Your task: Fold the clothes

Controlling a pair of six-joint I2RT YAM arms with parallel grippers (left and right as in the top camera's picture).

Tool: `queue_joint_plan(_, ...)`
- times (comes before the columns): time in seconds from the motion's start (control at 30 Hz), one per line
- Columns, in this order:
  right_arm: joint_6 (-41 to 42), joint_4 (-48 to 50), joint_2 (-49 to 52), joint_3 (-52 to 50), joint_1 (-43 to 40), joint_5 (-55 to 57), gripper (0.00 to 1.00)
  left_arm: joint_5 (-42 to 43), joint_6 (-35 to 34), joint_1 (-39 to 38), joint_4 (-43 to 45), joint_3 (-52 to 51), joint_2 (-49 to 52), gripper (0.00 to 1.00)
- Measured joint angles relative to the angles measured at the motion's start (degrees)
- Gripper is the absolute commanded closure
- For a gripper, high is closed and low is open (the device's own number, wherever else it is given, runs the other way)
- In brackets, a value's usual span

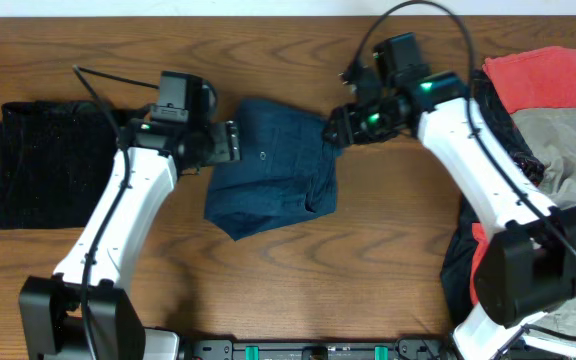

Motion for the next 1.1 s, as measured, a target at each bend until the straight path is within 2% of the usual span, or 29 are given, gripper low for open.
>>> queue_joint_plan(0.3, -2.3, -0.7, 9.2, 0.0, 9.9, -5.5, 0.46, 2.1, -0.1, 3.0, -2.3, 0.0, 9.1, 0.19)
queue_joint_plan(0.5, -3.0, -7.5, 15.8, -0.1, 13.8, -4.3, 0.45, 3.9, -1.2, 3.0, -7.1, 0.0, 15.2, 0.19)
queue_joint_plan(0.63, -1.2, -13.7, 18.5, -0.1, 13.9, 2.6, 0.44, 7.4, -1.6, 2.9, -9.9, -0.2, 16.2, 0.2)
queue_joint_plan(0.77, 4.4, -16.6, 18.8, -0.2, 13.1, 15.1, 0.42, 11.3, -1.8, 1.6, -14.5, -0.4, 16.2, 0.21)
queue_joint_plan(0.9, 8.0, -15.5, 18.6, -0.1, 10.2, 25.9, 0.4, 14.5, -1.8, -1.7, -19.3, -0.4, 16.2, 0.22)
queue_joint_plan(1.1, 8.8, -14.3, 18.3, 0.0, 7.0, 33.0, 0.39, 13.9, -2.0, -5.7, -19.3, -0.5, 14.5, 0.21)
